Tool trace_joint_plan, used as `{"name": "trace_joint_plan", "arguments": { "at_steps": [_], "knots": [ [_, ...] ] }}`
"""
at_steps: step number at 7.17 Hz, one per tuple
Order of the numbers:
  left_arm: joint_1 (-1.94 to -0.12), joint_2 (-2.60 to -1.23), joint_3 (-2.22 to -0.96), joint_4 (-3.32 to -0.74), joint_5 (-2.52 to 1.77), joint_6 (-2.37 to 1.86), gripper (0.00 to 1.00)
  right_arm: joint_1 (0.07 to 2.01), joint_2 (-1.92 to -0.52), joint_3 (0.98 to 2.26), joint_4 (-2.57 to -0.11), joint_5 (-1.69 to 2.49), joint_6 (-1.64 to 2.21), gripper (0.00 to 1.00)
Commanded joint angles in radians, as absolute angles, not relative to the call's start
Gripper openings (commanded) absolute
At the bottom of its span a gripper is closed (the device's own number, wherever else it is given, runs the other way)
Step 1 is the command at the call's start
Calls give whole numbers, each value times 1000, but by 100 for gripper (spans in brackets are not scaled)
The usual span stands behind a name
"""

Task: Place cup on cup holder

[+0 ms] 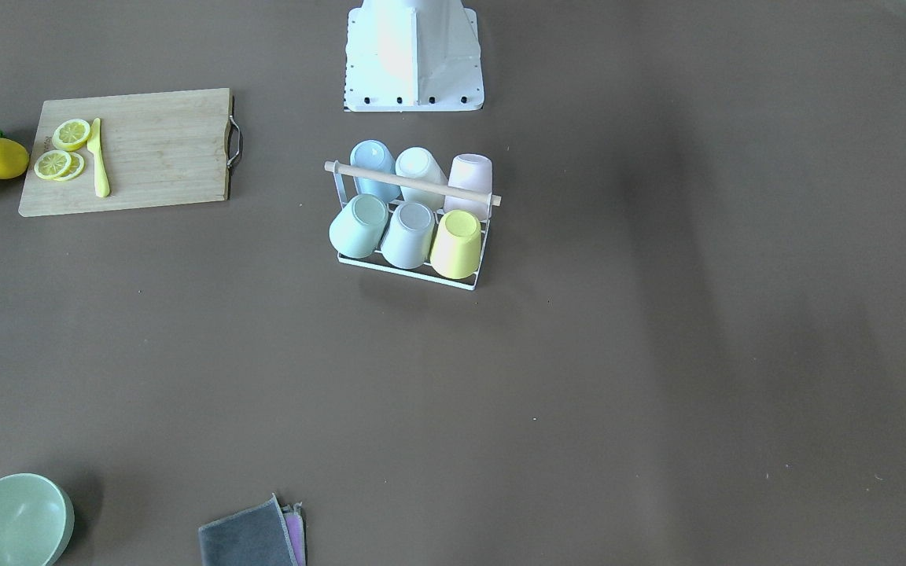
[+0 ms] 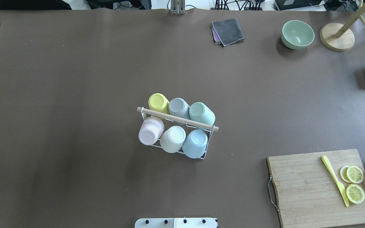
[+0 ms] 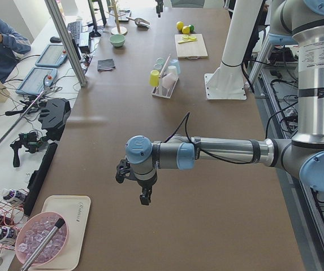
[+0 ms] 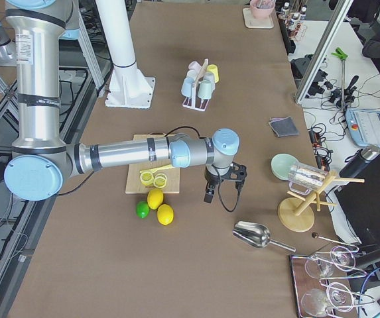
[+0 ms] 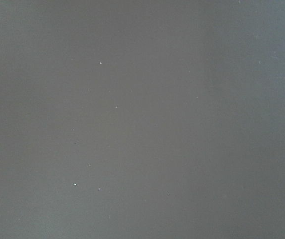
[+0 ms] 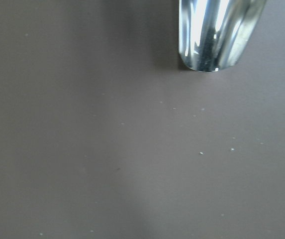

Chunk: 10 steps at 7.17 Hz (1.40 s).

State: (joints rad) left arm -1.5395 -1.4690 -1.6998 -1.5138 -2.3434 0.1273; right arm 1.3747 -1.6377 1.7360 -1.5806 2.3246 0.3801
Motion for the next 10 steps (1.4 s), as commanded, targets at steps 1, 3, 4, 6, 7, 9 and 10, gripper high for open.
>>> {"name": "trace_joint_plan", "arguments": {
  "at_steps": [1, 3, 4, 6, 7, 9, 10],
  "knots": [
    [-1554, -1468, -1704, -1514, -2344, 127, 98, 1574, -1680, 1663, -1582, 2309, 134, 100],
    [-1575, -1466, -1713, -1513, -2344, 127, 98, 1672, -1710, 1657, -1582, 2295, 74, 100],
    [-1577, -1454, -1715, -1513, -2344, 127, 98, 1672, -1704, 1657, -1582, 2264, 75, 100],
    [-1575, -1456, -1713, -1511, -2344, 126, 98, 1671, -1698, 1644, -1575, 2276, 80, 100],
    [-1574, -1456, -1707, -1509, -2342, 127, 98, 1667, -1697, 1654, -1577, 2290, 90, 100],
    [-1568, -1462, -1717, -1485, -2344, 127, 98, 1655, -1684, 1658, -1583, 2310, 97, 100],
    [-1569, -1460, -1721, -1485, -2345, 126, 98, 1646, -1684, 1661, -1585, 2319, 129, 100]
  ]
}}
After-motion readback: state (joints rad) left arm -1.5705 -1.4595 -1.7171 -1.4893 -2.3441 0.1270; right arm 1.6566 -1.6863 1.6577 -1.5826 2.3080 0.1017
